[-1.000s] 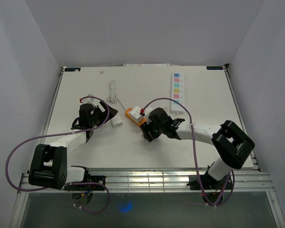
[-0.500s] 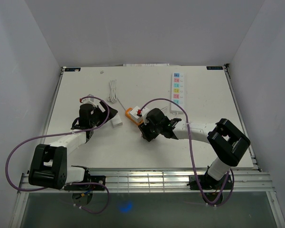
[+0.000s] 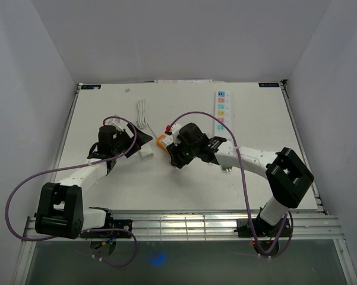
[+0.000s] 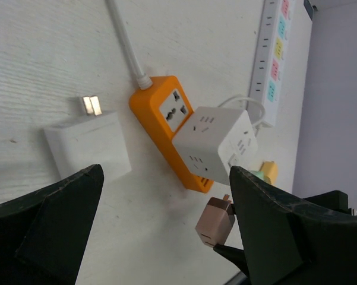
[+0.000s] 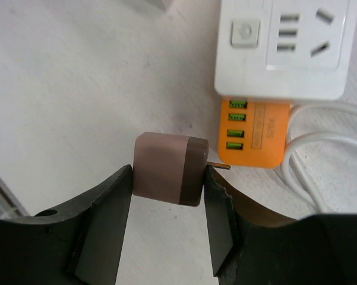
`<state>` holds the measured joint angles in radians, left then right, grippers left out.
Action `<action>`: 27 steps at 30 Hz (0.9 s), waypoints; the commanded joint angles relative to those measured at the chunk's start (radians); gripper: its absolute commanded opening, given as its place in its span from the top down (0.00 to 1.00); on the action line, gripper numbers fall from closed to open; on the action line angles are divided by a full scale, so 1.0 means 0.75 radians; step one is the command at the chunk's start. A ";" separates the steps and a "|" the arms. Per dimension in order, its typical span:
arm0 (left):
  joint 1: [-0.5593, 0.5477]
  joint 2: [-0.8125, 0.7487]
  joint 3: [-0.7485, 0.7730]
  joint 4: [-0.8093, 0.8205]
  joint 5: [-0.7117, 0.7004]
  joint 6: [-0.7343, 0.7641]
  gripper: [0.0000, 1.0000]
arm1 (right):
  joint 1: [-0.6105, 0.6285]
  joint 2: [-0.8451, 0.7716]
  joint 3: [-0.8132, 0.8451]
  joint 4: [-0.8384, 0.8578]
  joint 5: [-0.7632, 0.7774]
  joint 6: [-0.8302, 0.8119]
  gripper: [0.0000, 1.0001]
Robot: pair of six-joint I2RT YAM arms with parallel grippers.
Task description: Insert the plug
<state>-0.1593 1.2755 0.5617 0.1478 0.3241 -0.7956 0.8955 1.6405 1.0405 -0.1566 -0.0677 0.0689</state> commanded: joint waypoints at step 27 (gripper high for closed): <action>-0.205 -0.204 0.040 -0.011 0.355 -0.457 0.24 | -0.038 -0.021 0.388 -0.043 -0.241 0.293 0.69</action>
<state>-0.2924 1.1210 0.5758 0.1158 0.6037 -1.1118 0.8700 1.6356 1.2964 -0.2333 -0.2695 0.2630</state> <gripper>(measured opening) 0.766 0.536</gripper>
